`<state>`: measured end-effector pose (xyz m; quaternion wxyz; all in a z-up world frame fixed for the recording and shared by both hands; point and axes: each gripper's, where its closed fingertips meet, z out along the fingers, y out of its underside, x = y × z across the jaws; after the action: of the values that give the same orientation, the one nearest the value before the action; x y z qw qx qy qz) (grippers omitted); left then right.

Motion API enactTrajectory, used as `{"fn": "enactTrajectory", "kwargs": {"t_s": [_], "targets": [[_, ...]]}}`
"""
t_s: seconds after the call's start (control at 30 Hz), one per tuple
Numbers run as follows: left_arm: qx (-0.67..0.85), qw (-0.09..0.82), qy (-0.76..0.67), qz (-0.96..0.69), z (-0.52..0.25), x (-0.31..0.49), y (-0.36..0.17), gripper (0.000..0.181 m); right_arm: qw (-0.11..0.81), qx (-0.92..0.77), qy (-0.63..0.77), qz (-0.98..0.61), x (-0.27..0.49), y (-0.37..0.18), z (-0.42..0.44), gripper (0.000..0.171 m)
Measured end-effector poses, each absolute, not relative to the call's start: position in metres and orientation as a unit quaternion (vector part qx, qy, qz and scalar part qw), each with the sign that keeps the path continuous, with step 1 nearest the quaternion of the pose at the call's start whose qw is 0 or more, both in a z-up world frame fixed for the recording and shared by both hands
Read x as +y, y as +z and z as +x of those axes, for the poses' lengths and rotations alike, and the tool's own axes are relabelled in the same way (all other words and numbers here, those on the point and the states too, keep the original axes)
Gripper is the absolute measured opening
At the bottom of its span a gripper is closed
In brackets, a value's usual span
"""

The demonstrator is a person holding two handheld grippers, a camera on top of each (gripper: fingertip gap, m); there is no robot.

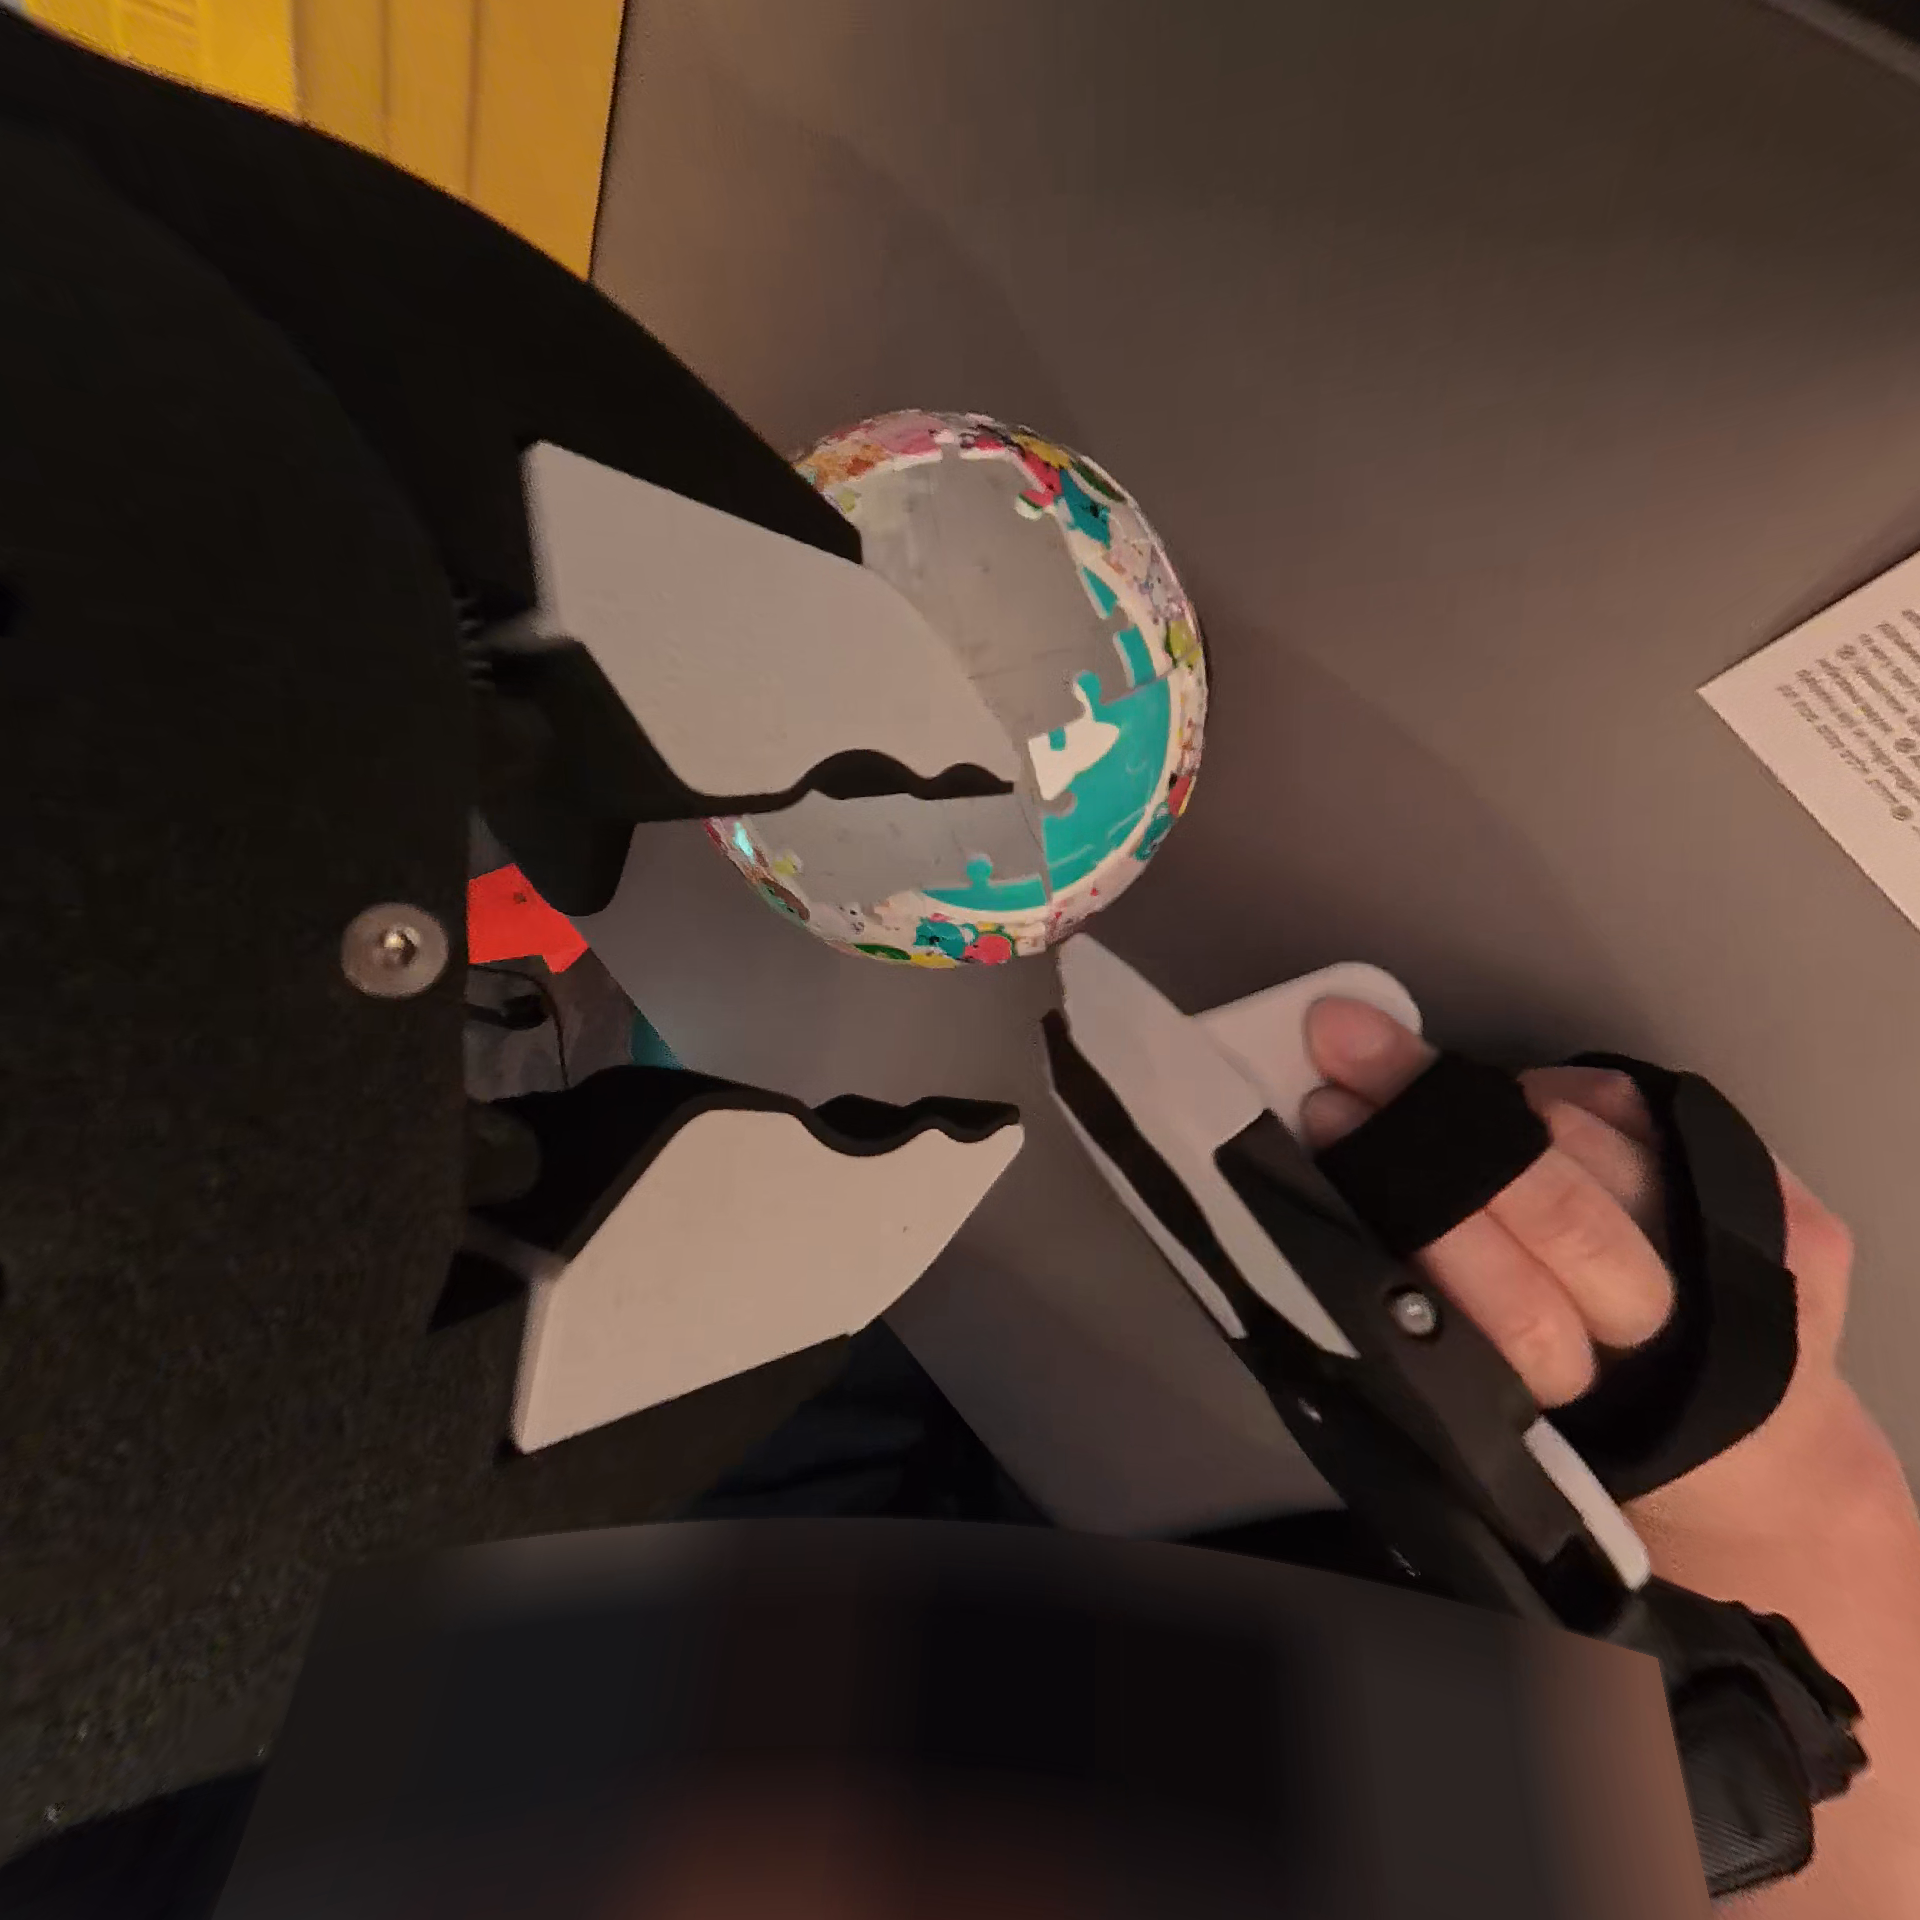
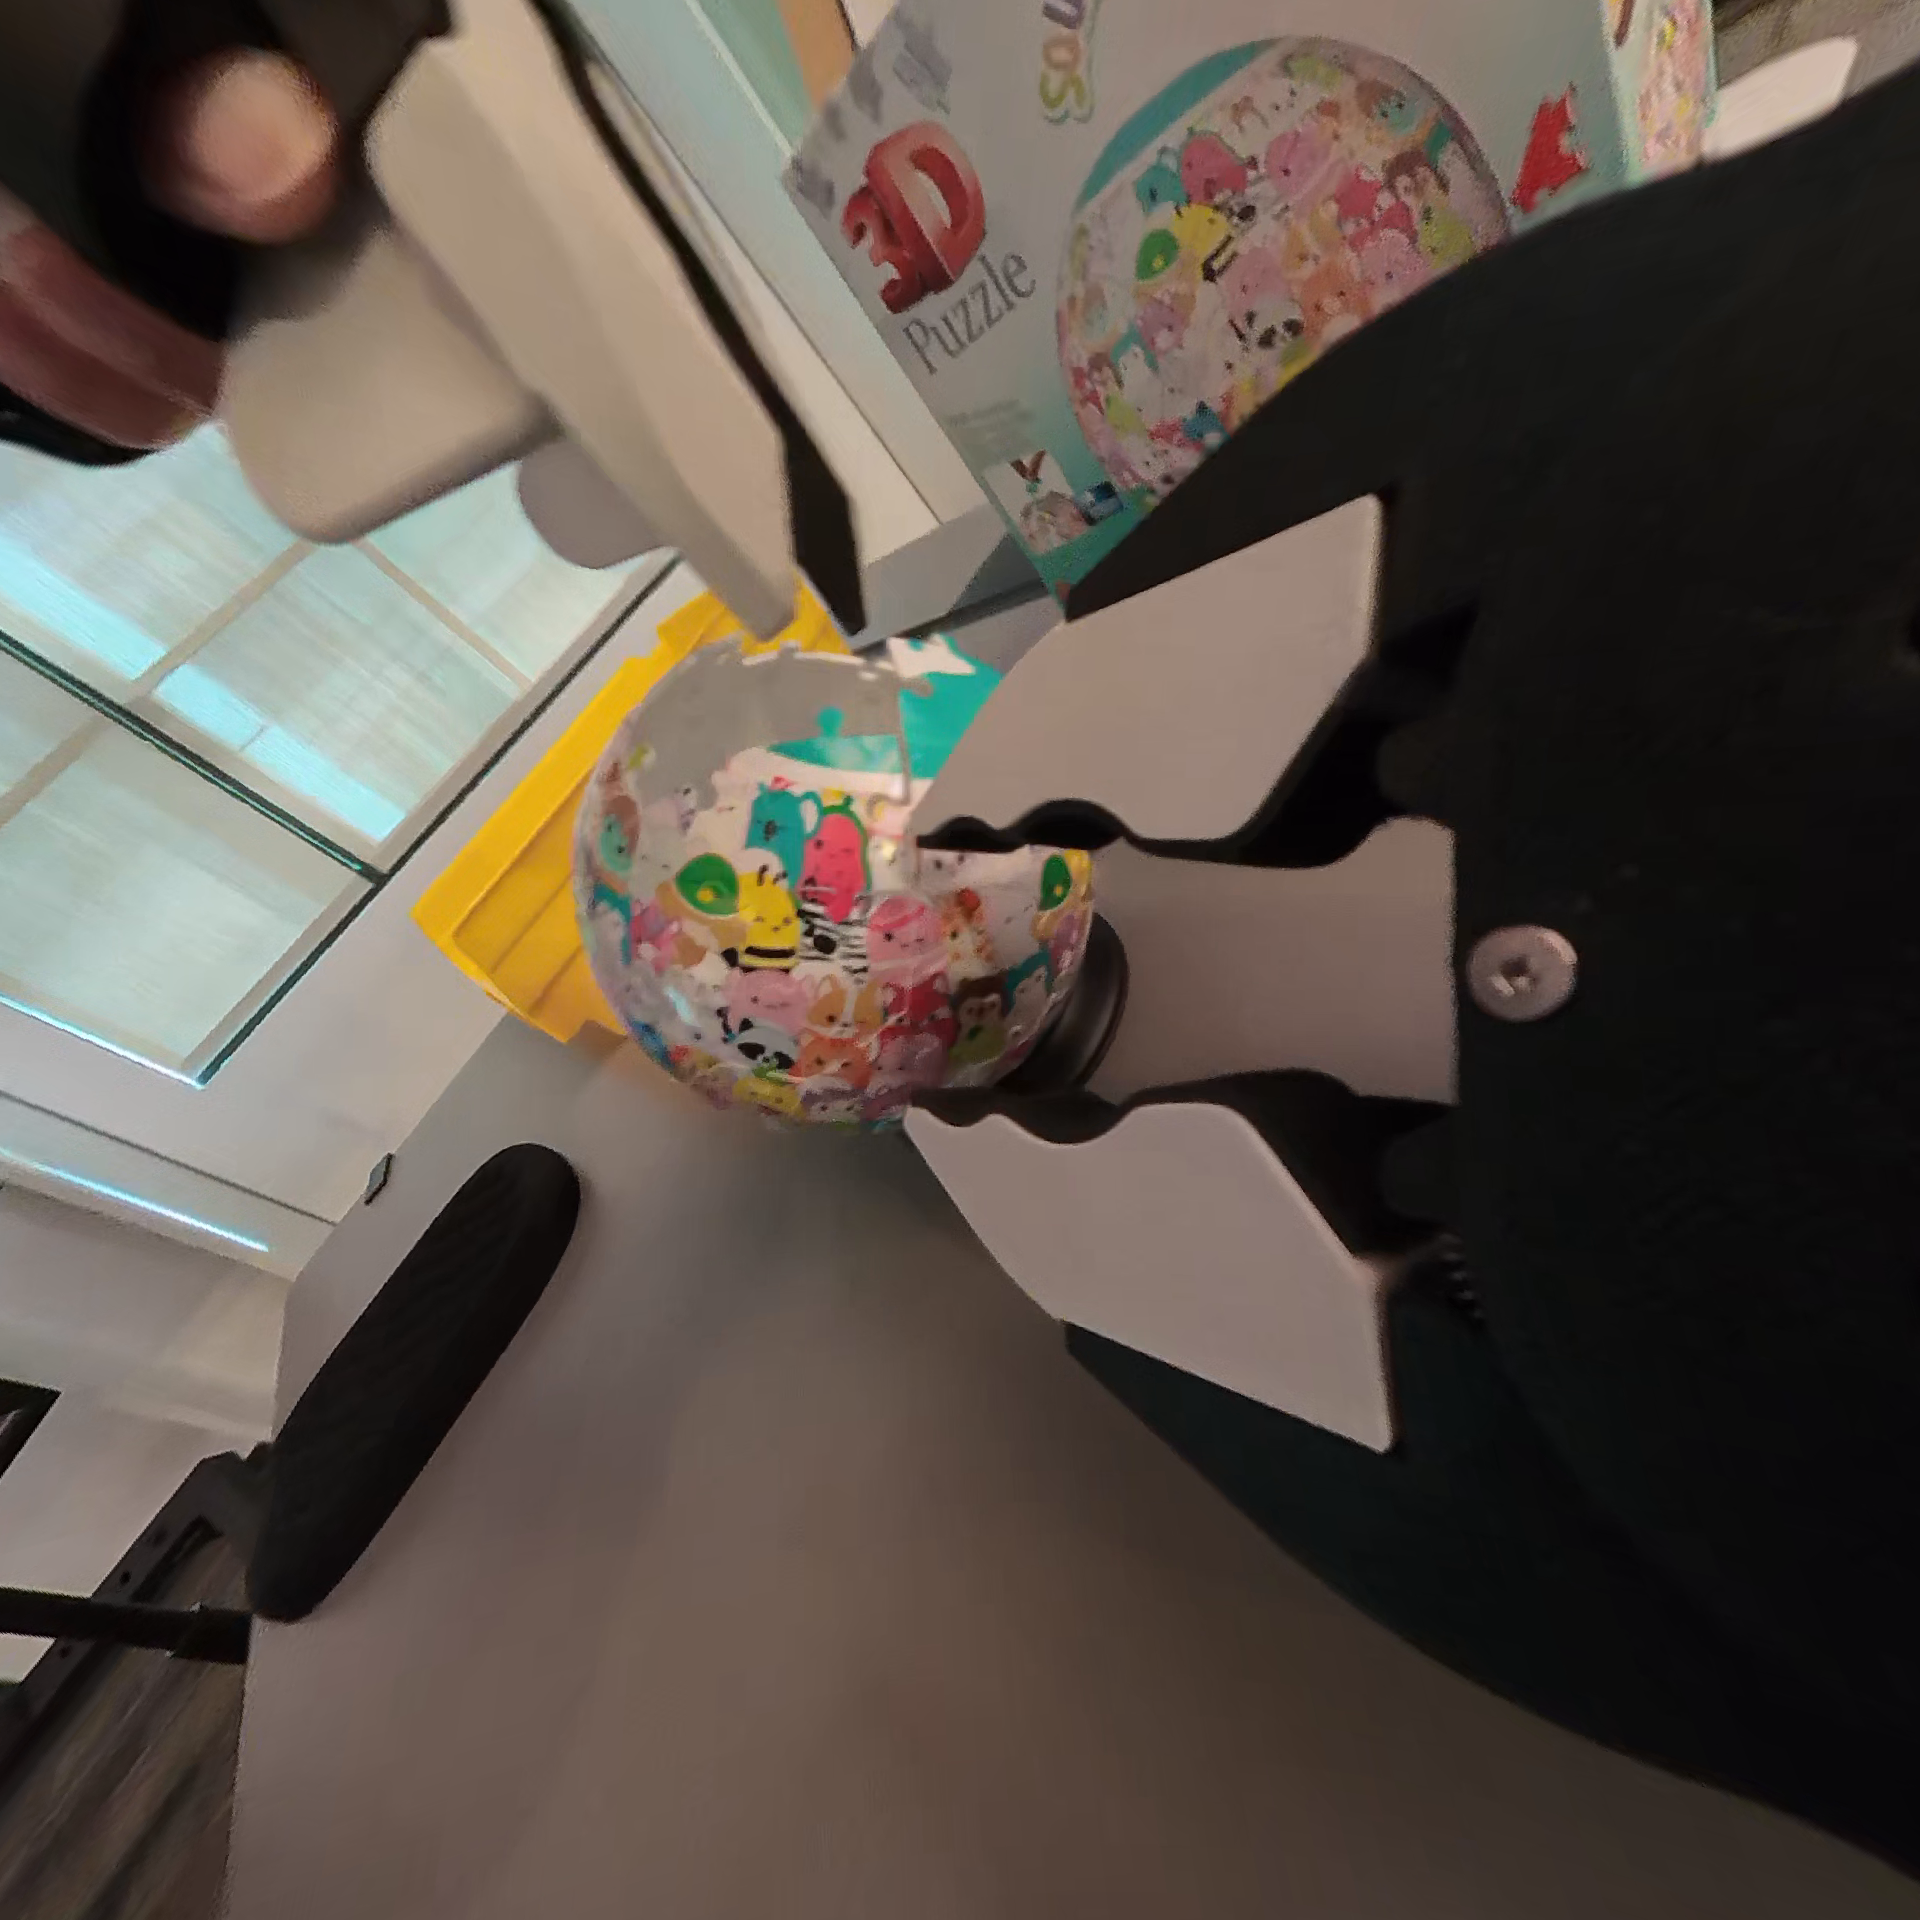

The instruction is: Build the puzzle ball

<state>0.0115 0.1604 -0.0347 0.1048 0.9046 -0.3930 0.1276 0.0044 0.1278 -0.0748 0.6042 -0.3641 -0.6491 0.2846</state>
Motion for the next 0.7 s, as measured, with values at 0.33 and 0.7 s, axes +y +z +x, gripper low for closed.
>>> {"fn": "enactTrajectory", "kwargs": {"t_s": [0.33, 0.7], "targets": [[-0.386, 0.144, 0.117, 0.903, -0.007, 0.158, -0.042, 0.046, 0.572, -0.602, 0.380, -0.406, 0.145, -0.069, 0.006, 0.043], [-0.389, 0.189, 0.097, 0.897, -0.010, 0.153, -0.051, 0.030, 0.566, -0.600, 0.398, -0.401, 0.146, -0.067, 0.004, 0.033]]}}
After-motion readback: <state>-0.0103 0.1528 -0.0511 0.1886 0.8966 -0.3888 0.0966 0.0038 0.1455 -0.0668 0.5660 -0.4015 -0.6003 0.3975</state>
